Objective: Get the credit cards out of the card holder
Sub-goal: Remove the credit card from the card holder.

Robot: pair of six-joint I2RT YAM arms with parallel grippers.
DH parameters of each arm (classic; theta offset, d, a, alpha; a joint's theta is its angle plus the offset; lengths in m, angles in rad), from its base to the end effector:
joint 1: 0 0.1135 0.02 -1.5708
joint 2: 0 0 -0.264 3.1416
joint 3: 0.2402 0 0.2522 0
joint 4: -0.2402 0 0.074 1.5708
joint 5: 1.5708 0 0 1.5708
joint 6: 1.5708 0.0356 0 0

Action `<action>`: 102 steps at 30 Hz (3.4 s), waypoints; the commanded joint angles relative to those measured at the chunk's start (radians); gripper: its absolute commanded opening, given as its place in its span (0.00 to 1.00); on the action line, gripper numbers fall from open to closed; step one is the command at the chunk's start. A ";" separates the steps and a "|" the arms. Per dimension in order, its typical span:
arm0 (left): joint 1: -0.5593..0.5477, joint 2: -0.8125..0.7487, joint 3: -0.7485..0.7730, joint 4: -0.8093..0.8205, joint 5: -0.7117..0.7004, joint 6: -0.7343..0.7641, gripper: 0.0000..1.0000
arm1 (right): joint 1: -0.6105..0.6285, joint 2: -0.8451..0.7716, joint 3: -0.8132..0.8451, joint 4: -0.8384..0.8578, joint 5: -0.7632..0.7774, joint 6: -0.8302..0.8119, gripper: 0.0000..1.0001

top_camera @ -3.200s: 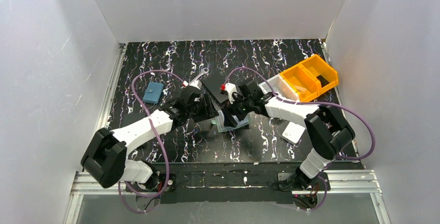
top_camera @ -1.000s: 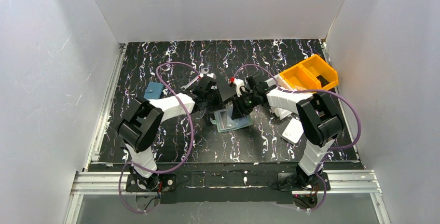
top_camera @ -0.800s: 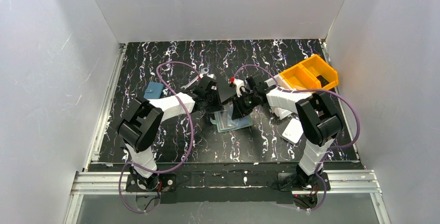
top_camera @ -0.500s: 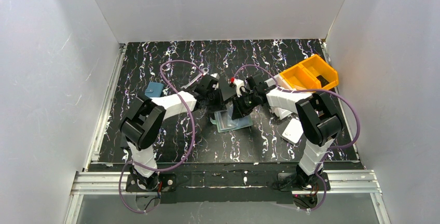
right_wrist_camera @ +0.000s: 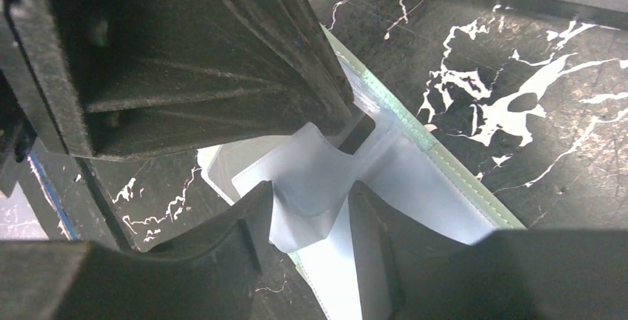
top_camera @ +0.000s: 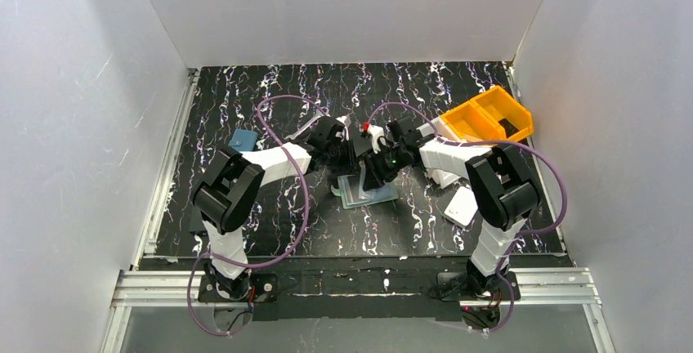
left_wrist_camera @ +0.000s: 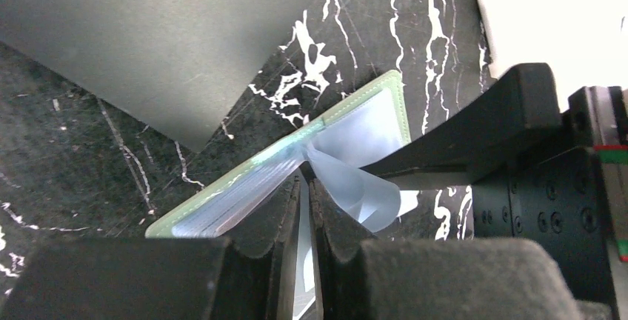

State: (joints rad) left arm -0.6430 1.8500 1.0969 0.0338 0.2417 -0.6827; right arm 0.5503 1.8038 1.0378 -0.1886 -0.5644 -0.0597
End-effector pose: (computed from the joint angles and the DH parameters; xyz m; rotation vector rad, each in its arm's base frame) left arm 0.3103 -0.2432 0.1720 0.0864 2.4566 -0.9199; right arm 0.2962 0.2041 0.1588 -0.9839 2.3467 0.9085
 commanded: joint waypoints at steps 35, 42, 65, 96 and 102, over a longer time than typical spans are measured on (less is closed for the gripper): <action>-0.038 0.028 0.003 0.101 0.134 -0.098 0.21 | -0.137 -0.125 -0.036 0.002 -0.310 -0.019 0.27; -0.016 -0.054 -0.055 0.101 0.116 -0.116 0.22 | -0.136 -0.030 -0.051 0.059 -0.241 0.054 0.21; 0.005 -0.252 -0.312 0.113 0.032 -0.142 0.25 | -0.109 0.083 -0.039 0.095 -0.270 0.137 0.42; 0.054 -0.143 -0.325 0.035 -0.001 -0.078 0.04 | -0.212 0.120 -0.097 0.236 -0.363 0.308 0.01; 0.087 -0.165 -0.346 0.038 0.022 -0.055 0.03 | -0.230 0.110 -0.104 0.235 -0.366 0.305 0.01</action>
State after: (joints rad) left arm -0.5735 1.6890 0.7734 0.1455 0.2928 -0.7849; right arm 0.3386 1.9381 0.9466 0.0113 -0.9527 0.2707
